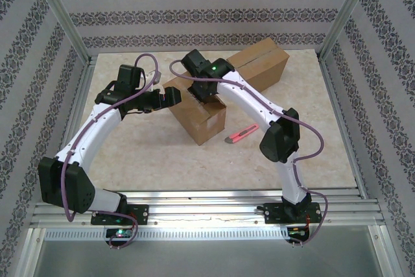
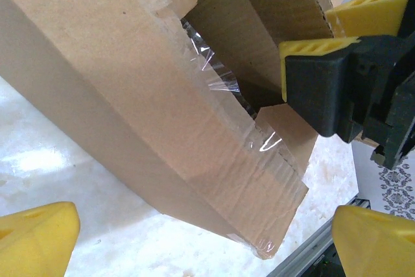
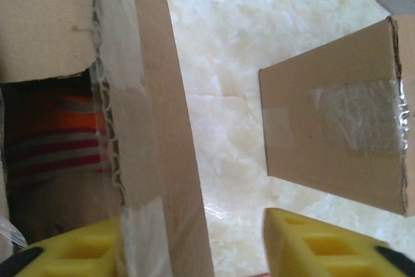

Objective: Unpack the express box

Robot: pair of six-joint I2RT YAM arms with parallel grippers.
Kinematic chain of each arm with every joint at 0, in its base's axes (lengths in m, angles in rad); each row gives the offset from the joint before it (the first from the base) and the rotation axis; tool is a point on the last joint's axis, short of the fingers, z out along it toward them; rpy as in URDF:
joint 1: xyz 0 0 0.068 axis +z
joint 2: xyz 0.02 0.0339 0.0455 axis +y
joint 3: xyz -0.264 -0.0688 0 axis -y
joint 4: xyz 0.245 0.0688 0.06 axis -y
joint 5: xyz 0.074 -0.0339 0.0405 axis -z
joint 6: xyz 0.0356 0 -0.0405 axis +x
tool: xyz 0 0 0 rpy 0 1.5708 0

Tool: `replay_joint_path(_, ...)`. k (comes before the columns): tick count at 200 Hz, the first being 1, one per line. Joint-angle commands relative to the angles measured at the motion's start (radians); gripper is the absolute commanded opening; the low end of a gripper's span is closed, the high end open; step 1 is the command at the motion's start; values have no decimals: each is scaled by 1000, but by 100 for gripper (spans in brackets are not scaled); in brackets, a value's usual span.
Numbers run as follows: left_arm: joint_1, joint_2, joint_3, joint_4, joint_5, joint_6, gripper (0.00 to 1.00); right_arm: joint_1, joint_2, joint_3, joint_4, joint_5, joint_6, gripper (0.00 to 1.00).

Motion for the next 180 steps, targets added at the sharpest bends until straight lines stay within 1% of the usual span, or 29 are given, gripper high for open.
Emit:
replay_joint_path(1,0,-27,2,-36,-9,28,100,-14,22,46,-6,-10,-4,36)
replay_joint_path(29,0,-28,4,-44,-13,32,100,-14,20,60,-15,-21,-1,18)
replay_joint_path(50,0,-27,6,-57,-22,36,100,-18,2,60,-29,-47,15,0)
replay_joint_path(63,0,-29,6,-65,-29,43,100,-27,-20,52,-40,-97,40,0)
replay_joint_path(75,1,-29,6,-73,-40,47,100,-39,-57,19,-27,-173,74,0)
replay_joint_path(99,0,-35,7,-93,-55,59,100,-77,-172,-131,85,-394,176,0)
replay_joint_path(118,0,-36,16,-111,-71,69,100,-104,-288,-308,261,-561,280,0)
replay_joint_path(134,0,-37,32,-134,-84,81,100,-129,-377,-454,416,-670,391,0)
replay_joint_path(167,-5,-40,82,-203,-134,121,100,-171,-534,-749,765,-799,630,0)
replay_joint_path(180,-16,-35,117,-239,-163,140,100,-181,-582,-858,907,-825,727,0)
